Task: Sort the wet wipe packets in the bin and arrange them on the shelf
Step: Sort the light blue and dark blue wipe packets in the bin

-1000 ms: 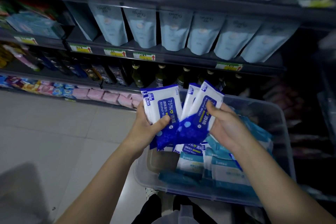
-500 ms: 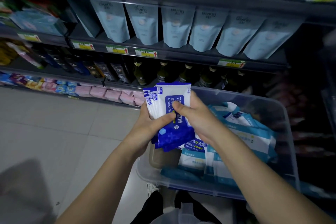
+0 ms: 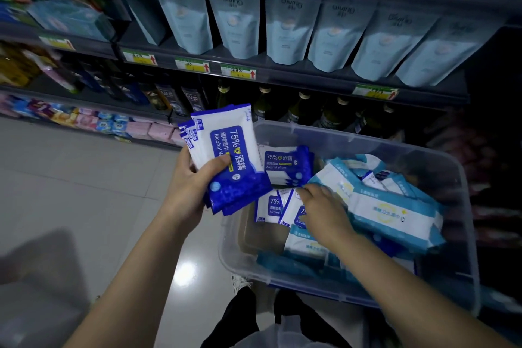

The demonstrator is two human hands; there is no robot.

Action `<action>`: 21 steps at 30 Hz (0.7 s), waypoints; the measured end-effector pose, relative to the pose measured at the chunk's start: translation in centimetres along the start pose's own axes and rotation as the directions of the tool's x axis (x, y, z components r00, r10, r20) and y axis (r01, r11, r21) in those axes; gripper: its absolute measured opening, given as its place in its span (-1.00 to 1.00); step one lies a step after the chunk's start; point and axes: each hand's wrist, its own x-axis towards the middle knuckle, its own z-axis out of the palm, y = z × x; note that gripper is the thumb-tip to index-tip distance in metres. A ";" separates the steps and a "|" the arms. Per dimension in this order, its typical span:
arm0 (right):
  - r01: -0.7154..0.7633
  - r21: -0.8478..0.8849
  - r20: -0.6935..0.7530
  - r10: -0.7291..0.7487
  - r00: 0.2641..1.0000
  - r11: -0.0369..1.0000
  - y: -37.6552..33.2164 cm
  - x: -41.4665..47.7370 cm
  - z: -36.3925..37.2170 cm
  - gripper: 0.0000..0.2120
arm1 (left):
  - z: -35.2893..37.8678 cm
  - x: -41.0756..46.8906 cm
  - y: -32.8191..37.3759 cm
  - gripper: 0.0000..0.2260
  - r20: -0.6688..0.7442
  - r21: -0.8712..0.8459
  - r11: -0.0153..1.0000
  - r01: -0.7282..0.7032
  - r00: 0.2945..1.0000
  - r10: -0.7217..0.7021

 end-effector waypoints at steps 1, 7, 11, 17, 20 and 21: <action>0.019 -0.053 -0.014 -0.020 1.000 0.998 -0.2 0.0 0.1 -0.45 | -0.1 -0.1 -0.2 -0.40 0.001 -0.004 1.000 0.005 1.000 -0.005; -0.028 0.046 -0.020 0.029 0.999 0.999 -0.2 0.5 -1.1 -0.71 | -0.5 -0.4 -0.5 -0.46 -0.013 -0.039 0.999 0.020 1.000 -0.020; 0.025 0.219 -0.002 -0.025 1.000 0.976 -1.0 0.9 -1.6 -0.76 | -0.7 -0.4 -0.7 -0.50 -0.020 -0.040 0.999 0.012 1.000 -0.013; 0.160 0.056 0.043 -0.162 0.986 0.986 -3.7 2.6 0.4 -0.65 | -1.3 -0.8 -0.5 -0.38 -0.035 -0.023 0.999 0.024 0.999 -0.025; 0.206 0.044 0.065 -0.208 0.976 0.978 -4.4 3.0 2.5 -0.52 | -1.7 -0.9 -0.4 -0.37 -0.045 -0.023 0.999 0.030 0.999 -0.031; 0.211 0.025 0.075 -0.212 0.974 0.977 -4.7 3.1 2.9 -0.48 | -1.9 -1.0 -0.3 -0.37 -0.052 -0.027 0.999 0.033 0.998 -0.034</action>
